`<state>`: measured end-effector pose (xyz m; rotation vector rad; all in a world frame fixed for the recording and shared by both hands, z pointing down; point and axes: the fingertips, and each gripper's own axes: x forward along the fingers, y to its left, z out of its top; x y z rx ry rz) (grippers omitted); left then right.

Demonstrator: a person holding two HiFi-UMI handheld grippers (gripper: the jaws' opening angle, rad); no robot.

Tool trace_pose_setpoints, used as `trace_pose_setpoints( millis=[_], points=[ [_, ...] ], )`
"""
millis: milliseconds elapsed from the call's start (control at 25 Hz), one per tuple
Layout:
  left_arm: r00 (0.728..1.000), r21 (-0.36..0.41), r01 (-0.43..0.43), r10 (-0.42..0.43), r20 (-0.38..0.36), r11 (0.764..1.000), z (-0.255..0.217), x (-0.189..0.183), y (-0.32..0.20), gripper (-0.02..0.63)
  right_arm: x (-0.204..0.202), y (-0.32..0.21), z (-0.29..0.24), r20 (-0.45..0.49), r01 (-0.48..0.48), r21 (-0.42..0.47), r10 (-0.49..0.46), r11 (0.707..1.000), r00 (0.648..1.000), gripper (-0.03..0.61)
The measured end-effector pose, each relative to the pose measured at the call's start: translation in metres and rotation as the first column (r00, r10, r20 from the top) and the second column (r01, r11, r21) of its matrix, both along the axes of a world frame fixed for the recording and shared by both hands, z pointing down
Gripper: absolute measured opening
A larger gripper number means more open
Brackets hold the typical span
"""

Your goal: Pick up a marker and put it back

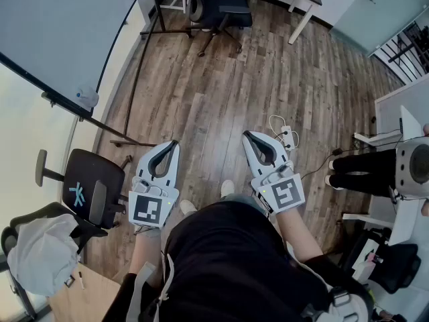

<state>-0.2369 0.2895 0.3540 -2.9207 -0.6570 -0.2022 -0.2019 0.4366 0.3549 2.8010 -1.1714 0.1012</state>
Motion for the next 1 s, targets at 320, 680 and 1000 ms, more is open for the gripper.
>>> trace_pose_setpoints(
  millis=[320,680,1000],
  points=[
    [1.0,0.028,0.015,-0.015,0.006,0.999,0.001,0.023,0.049,0.008,0.02,0.047,-0.001,0.005,0.029,0.038,-0.029,0.999,1.0,0.016],
    [0.999,0.067,0.028,-0.03,0.026,0.997,0.014,0.049,0.093,0.008,0.051,0.087,0.012,0.032,0.058,0.089,-0.061,0.994,0.998,0.08],
    [0.997,0.063,0.048,-0.052,0.058,0.997,0.029,0.087,0.088,0.008,0.096,0.091,0.027,0.058,0.035,0.087,-0.04,0.996,0.997,0.08]
  ],
)
